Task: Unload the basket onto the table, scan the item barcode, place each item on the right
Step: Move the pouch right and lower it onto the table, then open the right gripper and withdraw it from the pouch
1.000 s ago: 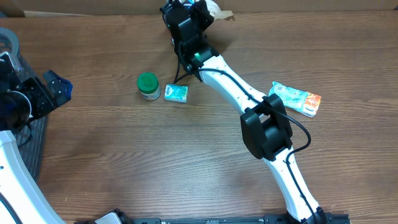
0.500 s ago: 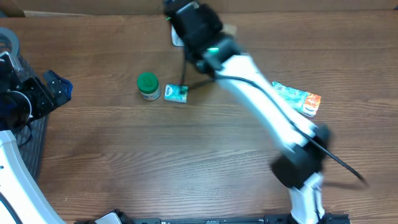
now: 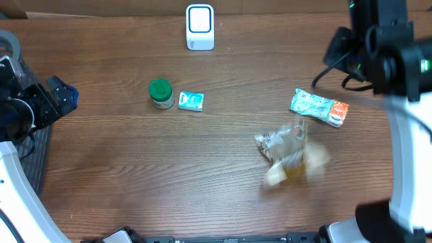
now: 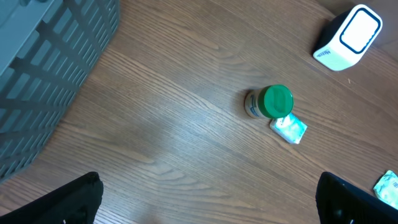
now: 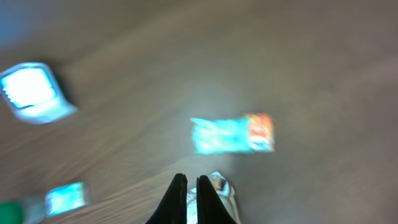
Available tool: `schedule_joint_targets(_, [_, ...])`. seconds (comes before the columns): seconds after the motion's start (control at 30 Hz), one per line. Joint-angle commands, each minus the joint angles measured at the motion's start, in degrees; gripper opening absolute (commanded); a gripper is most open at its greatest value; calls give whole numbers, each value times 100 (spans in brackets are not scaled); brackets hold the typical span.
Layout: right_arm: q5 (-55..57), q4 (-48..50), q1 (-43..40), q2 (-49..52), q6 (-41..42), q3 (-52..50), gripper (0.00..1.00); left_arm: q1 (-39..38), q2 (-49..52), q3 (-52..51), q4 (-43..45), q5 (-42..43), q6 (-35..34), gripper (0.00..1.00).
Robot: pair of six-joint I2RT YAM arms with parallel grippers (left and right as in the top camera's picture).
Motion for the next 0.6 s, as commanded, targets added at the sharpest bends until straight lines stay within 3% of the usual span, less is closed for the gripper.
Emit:
schedule_joint_targets(0.0, [-398,-155,-636,470,61,-59,4,15,9,70,11,66,118,99])
schedule_joint_targets(0.2, [-2052,-74,-1132,1080,-1257,-59,4,15,9,70,9,66,118,100])
schedule_joint_targets(0.33, [-2796,-326,-1014,1338,-2037,-59,14,15,9,70,11,66,118,99])
schedule_joint_targets(0.57, [-2833,-398,-485,1414,-2098,-1106,27,15,9,70,11,66,118,99])
